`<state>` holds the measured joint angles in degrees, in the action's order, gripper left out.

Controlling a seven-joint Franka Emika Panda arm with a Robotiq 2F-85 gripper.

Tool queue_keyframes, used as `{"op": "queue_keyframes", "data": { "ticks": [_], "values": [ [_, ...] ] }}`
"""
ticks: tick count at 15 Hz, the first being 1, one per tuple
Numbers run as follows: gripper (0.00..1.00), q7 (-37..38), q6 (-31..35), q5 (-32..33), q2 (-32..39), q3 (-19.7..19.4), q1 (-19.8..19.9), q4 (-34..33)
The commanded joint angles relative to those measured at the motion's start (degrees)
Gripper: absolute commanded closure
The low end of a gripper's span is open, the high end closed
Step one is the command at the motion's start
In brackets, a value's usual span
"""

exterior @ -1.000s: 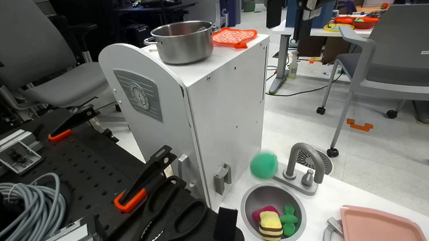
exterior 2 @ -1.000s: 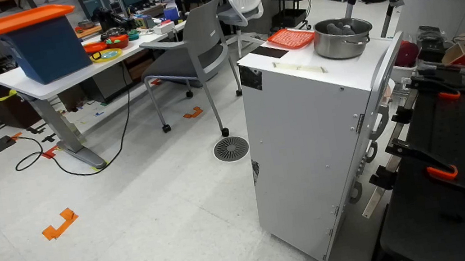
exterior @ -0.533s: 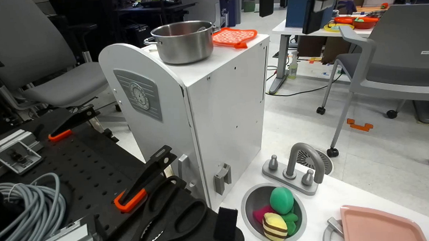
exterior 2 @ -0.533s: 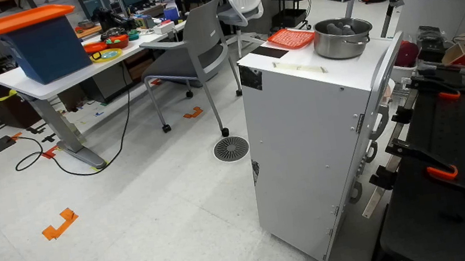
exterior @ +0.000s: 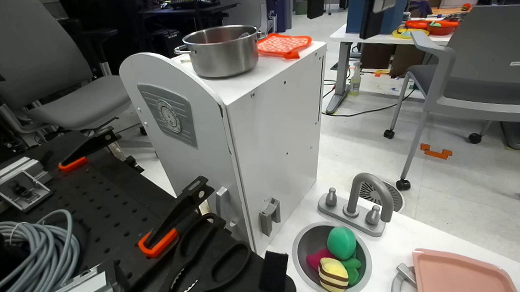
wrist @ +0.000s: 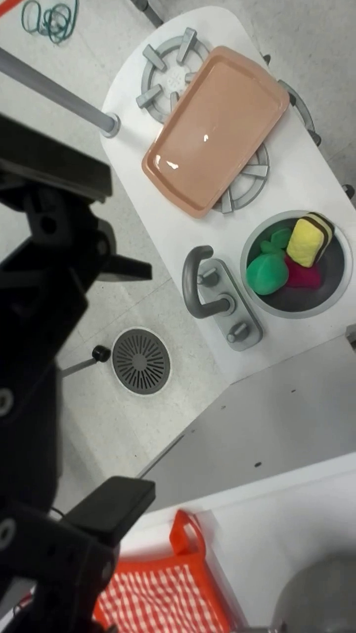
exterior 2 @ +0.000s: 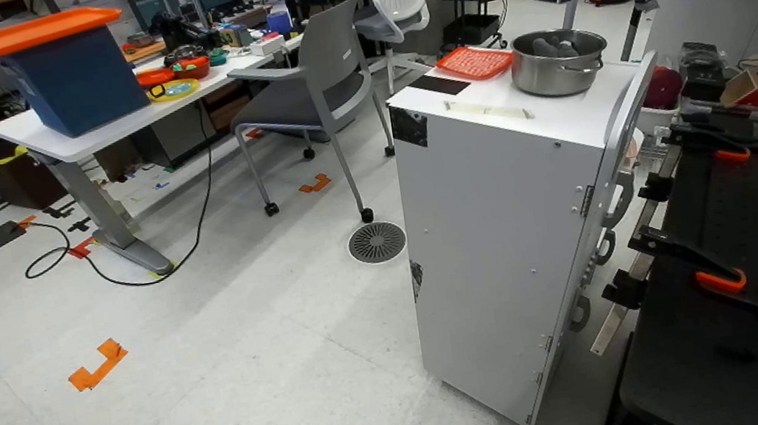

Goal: Remove the yellow and black sponge, green plush toy and grey bear from the silver pot and place them in the sink

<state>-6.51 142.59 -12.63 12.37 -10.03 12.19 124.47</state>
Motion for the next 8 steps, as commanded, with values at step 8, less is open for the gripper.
{"op": "queue_keyframes", "data": {
  "ticks": [8],
  "values": [
    [0.00, -6.8, -15.3, 0.7, -12.2, 3.2, -2.5, 0.7]
  ]
}}
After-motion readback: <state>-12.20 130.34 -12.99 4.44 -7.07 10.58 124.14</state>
